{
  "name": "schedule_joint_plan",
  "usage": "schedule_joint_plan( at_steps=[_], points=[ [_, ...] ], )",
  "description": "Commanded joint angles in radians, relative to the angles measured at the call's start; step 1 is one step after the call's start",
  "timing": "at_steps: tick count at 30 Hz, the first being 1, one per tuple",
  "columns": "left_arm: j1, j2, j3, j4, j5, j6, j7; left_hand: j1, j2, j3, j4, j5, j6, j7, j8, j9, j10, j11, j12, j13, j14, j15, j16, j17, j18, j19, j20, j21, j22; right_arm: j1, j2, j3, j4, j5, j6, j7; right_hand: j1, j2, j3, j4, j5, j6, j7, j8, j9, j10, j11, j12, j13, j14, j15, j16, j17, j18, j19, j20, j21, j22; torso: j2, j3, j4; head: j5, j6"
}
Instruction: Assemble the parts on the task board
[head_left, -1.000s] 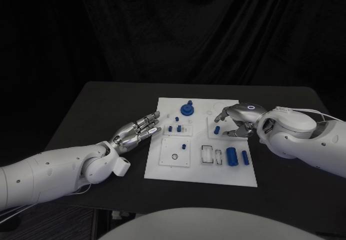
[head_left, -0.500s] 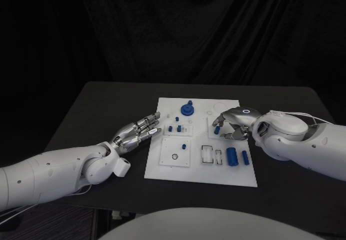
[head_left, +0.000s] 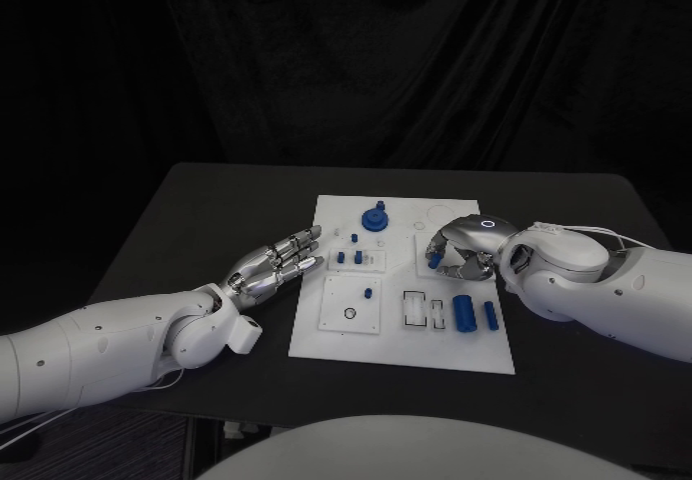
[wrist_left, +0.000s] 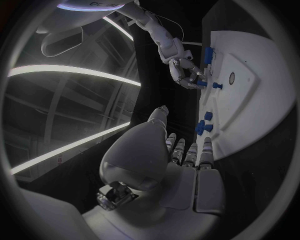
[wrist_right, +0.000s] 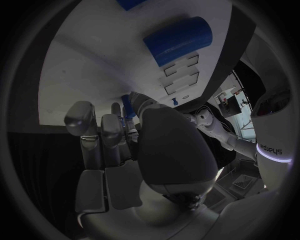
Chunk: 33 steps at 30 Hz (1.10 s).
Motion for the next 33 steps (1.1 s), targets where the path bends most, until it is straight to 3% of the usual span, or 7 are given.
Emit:
schedule_joint_plan(
  at_steps=[1, 12, 22, 28, 33],
  points=[
    [-0.003, 0.002, 0.001, 0.000, 0.006, 0.014, 0.074, -0.003, 0.009, 0.002, -0.001, 0.004, -0.001, 0.004, -0.001, 0.001, 0.000, 0.002, -0.002, -0.001, 0.001, 0.009, -0.004, -0.002, 0.000, -0.001, 0.006, 0.002, -0.001, -0.003, 0.002, 0.000, -0.003, -0.002, -0.039, 0.018, 0.007, 0.007, 0.014, -0.005, 0.004, 0.031, 0.003, 0.019, 0.015, 0.031, -0.007, -0.003, 0.000, 0.017, -0.006, 0.011, 0.015, -0.016, 0.015, -0.002, 0.023, 0.121, 0.000, -0.0001, -0.0002, 0.001, 0.000],
    [-0.005, 0.004, 0.001, -0.002, 0.006, 0.017, 0.068, -0.005, 0.013, 0.005, -0.001, 0.003, 0.006, 0.011, 0.001, 0.002, -0.001, -0.001, -0.002, -0.001, 0.001, 0.010, -0.004, -0.002, 0.001, -0.001, 0.007, 0.002, -0.001, -0.004, 0.009, 0.000, -0.006, -0.002, -0.115, 0.035, 0.017, 0.021, 0.035, -0.033, 0.001, 0.107, 0.008, 0.072, 0.079, 0.124, -0.039, -0.009, 0.000, 0.048, -0.032, 0.025, 0.050, -0.024, 0.040, -0.028, 0.076, 0.132, 0.000, -0.0001, -0.0001, 0.004, 0.000],
    [-0.007, 0.005, 0.001, -0.002, 0.006, 0.021, 0.064, -0.010, 0.014, 0.009, 0.000, 0.001, 0.017, 0.028, 0.003, 0.003, -0.001, -0.007, -0.002, -0.001, 0.001, 0.014, -0.004, -0.002, 0.000, 0.000, 0.011, 0.002, -0.002, -0.004, 0.007, 0.000, 0.002, -0.002, -0.160, 0.032, 0.012, 0.024, 0.034, -0.045, -0.002, 0.143, 0.006, 0.100, 0.124, 0.174, -0.050, -0.025, 0.000, 0.053, -0.042, 0.019, 0.052, -0.026, 0.042, -0.038, 0.082, 0.134, 0.000, -0.0001, 0.0000, 0.008, 0.000],
    [-0.009, 0.001, 0.001, -0.001, 0.006, 0.015, 0.069, -0.011, 0.013, 0.010, -0.001, 0.002, 0.018, 0.033, 0.003, 0.003, -0.001, -0.008, -0.001, -0.001, 0.001, 0.011, -0.004, -0.002, 0.001, -0.001, 0.010, 0.002, -0.003, 0.005, -0.017, 0.001, 0.046, -0.002, -0.185, 0.022, 0.017, 0.023, 0.036, -0.054, -0.001, 0.156, 0.005, 0.108, 0.139, 0.190, -0.053, -0.034, -0.001, 0.054, -0.044, 0.016, 0.051, -0.026, 0.043, -0.040, 0.083, 0.134, 0.000, -0.0001, -0.0002, 0.011, 0.000],
    [-0.009, 0.001, 0.001, 0.000, 0.006, 0.012, 0.071, -0.012, 0.011, 0.010, -0.001, 0.001, 0.021, 0.035, 0.003, 0.004, 0.000, -0.009, 0.000, -0.001, 0.001, 0.007, -0.004, -0.002, 0.003, -0.001, 0.008, 0.002, -0.004, 0.036, -0.045, 0.001, 0.116, -0.002, -0.184, 0.011, 0.018, 0.022, 0.036, -0.055, -0.001, 0.158, 0.005, 0.109, 0.142, 0.192, -0.053, -0.036, -0.002, 0.053, -0.044, 0.015, 0.049, -0.026, 0.042, -0.041, 0.082, 0.134, 0.000, -0.0005, -0.0014, 0.017, 0.000]
  ],
)
